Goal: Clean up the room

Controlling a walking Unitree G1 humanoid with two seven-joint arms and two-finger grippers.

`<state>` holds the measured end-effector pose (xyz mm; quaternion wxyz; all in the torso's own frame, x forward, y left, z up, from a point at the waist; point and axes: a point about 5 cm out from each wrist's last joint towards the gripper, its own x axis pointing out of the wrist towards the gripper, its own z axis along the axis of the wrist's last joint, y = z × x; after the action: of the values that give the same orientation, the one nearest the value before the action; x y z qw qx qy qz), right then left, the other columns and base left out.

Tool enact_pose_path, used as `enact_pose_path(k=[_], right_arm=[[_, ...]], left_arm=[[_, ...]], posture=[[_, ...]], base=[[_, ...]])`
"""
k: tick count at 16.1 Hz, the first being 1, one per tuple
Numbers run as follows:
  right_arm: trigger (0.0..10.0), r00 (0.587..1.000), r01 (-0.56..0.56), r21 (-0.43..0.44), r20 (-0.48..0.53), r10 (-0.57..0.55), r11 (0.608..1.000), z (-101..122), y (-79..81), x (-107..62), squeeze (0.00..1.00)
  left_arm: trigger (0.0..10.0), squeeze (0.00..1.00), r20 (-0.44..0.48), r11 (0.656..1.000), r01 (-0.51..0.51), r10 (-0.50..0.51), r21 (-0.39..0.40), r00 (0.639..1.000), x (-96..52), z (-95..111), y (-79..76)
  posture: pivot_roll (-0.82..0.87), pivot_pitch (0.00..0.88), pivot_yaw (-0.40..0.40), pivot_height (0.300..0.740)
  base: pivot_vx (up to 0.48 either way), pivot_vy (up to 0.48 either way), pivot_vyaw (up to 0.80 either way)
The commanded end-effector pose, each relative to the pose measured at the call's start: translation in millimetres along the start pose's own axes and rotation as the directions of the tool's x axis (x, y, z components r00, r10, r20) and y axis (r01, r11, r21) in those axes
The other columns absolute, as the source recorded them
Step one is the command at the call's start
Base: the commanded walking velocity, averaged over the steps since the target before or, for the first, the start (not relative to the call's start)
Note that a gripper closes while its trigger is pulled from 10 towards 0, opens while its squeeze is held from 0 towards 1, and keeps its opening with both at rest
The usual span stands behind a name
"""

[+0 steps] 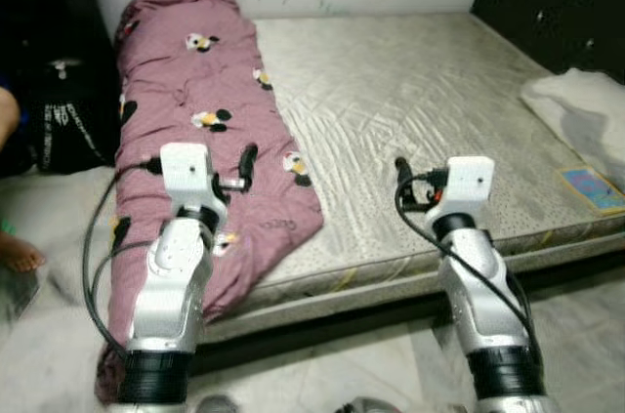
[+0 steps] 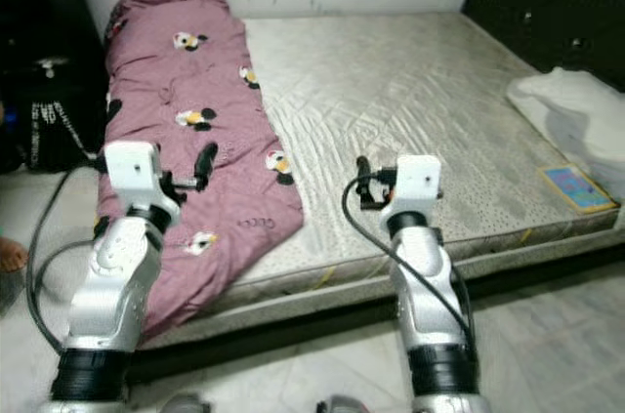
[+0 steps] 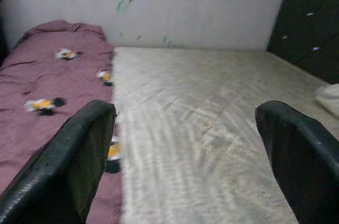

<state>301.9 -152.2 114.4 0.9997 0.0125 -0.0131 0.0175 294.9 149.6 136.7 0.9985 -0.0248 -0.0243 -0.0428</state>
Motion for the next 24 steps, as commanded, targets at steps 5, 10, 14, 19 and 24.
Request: enact_pose_path(k=[5, 10, 14, 19, 24], right_arm=[[10.0, 0.999, -0.034, -0.003, 0.020, 0.034, 0.999, 8, 5.6, 3.4, 0.00], [10.0, 0.997, -0.051, -0.012, 0.052, 0.051, 0.999, 15, 9.3, 5.2, 0.00], [10.0, 0.999, -0.025, 0.005, 0.035, 0.024, 1.000, 13, 5.1, 4.1, 0.00], [10.0, 0.999, -0.028, 0.002, 0.032, 0.028, 1.000, 11, 4.9, 3.8, 0.00], [10.0, 0.999, -0.037, -0.002, 0.030, 0.037, 0.999, 11, 5.6, 5.0, 0.00]], left_arm=[[10.0, 0.00, 0.031, 0.996, -0.087, 0.086, 0.025, 0.996, -3.1, 14, 14.0], [10.0, 0.00, 0.013, 0.995, -0.077, 0.077, 0.061, 0.997, -14.4, 12, 9.7], [10.0, 0.00, -0.031, 0.996, -0.068, 0.070, 0.053, 0.997, -14.8, 0, 9.9], [10.0, 0.00, -0.001, 0.999, -0.003, 0.003, 0.034, 1.000, -10.7, 6, 3.2], [10.0, 0.00, -0.004, 1.000, 0.003, -0.003, 0.024, 1.000, -12.9, 4, 2.2]], posture=[[0.03, 0.000, -0.088, 0.740], [0.04, 0.002, -0.086, 0.740], [0.03, 0.000, -0.088, 0.740], [0.02, 0.000, -0.088, 0.740], [0.02, 0.000, -0.093, 0.740]], base=[[0.000, 0.000, 0.00], [0.000, 0.000, 0.58], [0.000, 0.000, 0.20], [0.116, 0.000, 0.00], [0.333, 0.000, 0.00]])
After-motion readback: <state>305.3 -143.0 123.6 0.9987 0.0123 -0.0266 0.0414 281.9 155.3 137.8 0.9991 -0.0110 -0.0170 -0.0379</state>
